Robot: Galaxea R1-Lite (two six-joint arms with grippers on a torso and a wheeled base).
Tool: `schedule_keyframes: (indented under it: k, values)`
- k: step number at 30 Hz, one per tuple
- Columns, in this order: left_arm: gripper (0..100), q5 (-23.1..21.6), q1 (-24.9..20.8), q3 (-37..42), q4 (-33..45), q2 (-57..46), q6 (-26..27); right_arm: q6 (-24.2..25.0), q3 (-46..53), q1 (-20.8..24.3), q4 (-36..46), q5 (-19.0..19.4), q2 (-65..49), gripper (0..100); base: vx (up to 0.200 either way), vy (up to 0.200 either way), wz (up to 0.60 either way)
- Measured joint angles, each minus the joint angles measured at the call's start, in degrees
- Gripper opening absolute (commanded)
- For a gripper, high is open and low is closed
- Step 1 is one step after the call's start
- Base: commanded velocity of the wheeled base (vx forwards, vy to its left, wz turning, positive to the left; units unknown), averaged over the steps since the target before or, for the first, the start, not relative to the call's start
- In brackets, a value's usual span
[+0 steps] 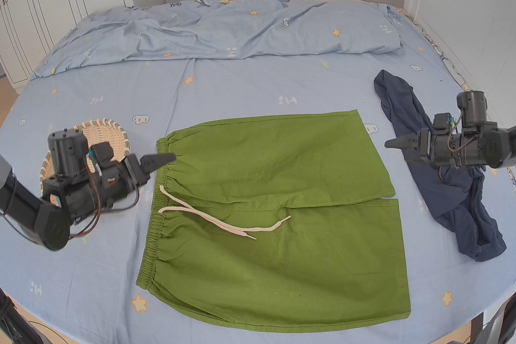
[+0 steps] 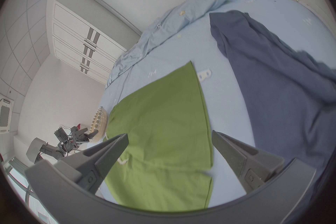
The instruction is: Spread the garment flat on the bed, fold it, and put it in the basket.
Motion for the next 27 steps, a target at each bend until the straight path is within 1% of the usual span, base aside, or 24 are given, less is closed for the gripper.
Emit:
schedule_keyframes:
  k: [9, 11, 13, 16, 19, 24, 27]
  values:
    - [100, -2.2, 0.1, 24.6, -3.6, -8.5, -5.0, 0.0, 21.3, 1.1, -2.6, 0.1, -13.6, 100, 0.0, 0.0, 0.0]
    - [100, -3.1, 0.2, 29.2, -2.9, -11.1, -6.4, 0.0, 25.5, 1.6, -3.0, 0.1, -16.4, 100, 0.0, 0.0, 0.0]
    - [100, -3.8, 0.4, 32.2, -1.0, -13.6, -7.3, 0.0, 29.0, 2.3, -3.3, 0.1, -19.2, 100, 0.0, 0.0, 0.0]
    - [100, -5.1, 0.9, 34.0, 4.6, -16.2, -6.8, -0.1, 32.0, 3.0, -3.6, 0.0, -22.3, 100, 0.0, 0.0, 0.0]
    - [100, -6.5, 1.6, 34.6, 7.2, -16.8, -5.2, -0.1, 33.4, 3.6, -3.8, -0.1, -24.1, 100, 0.0, 0.0, 0.0]
    - [100, -8.5, 3.3, 34.8, 5.5, -13.6, -3.6, -0.1, 34.2, 4.0, -3.8, -0.1, -25.7, 100, 0.0, 0.0, 0.0]
    - [100, -10.3, 4.3, 34.9, 1.0, -9.7, -3.2, -0.1, 34.4, 4.1, -3.9, -0.2, -26.1, 100, 0.0, 0.0, 0.0]
